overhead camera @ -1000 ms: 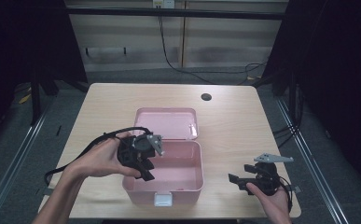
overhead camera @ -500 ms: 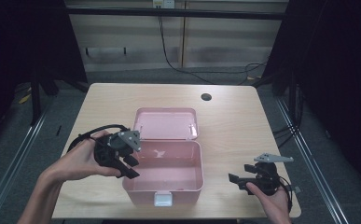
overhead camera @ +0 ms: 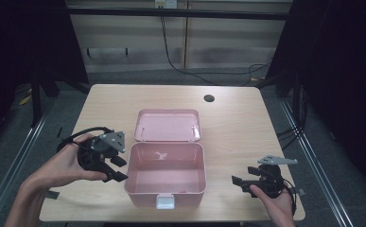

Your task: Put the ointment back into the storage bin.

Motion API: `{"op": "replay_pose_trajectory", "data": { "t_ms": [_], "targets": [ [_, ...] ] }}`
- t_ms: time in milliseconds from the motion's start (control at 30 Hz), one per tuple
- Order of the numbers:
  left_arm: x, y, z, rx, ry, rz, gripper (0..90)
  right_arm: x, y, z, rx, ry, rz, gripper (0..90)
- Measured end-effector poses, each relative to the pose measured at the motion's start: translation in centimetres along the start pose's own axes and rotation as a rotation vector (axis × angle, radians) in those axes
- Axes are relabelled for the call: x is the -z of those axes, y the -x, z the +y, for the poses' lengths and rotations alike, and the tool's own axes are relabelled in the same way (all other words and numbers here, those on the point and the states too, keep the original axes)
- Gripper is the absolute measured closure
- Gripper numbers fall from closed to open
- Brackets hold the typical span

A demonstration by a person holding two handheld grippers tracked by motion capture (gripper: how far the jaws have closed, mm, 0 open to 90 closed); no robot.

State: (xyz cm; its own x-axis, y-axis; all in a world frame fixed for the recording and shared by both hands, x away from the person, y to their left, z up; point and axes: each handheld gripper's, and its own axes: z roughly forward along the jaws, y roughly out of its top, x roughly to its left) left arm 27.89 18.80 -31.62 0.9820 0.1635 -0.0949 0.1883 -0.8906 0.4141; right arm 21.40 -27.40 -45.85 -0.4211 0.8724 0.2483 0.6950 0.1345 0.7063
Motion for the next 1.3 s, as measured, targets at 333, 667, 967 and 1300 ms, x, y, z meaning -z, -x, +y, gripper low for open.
{"op": "replay_pose_trajectory", "data": {
  "t_ms": [333, 667, 967, 1300],
  "targets": [
    [-1.1, -0.5, -3.0, 0.050, 0.033, 0.011, 48.0, 0.0, 0.0, 0.0, -0.002, 0.000, 0.002, 17.5],
    [-2.5, -0.8, -5.6, 0.110, 0.077, 0.027, 35.8, -0.1, 0.1, 0.0, -0.002, -0.003, -0.002, 17.5],
    [-4.1, -1.2, -8.3, 0.176, 0.143, 0.063, 31.9, -0.1, 0.1, 0.0, -0.002, -0.009, -0.011, 17.5],
    [-6.4, -1.5, -10.6, 0.245, 0.123, 0.073, 28.2, -0.6, 0.1, -0.1, -0.022, -0.033, -0.062, 19.6]
  ]
}}
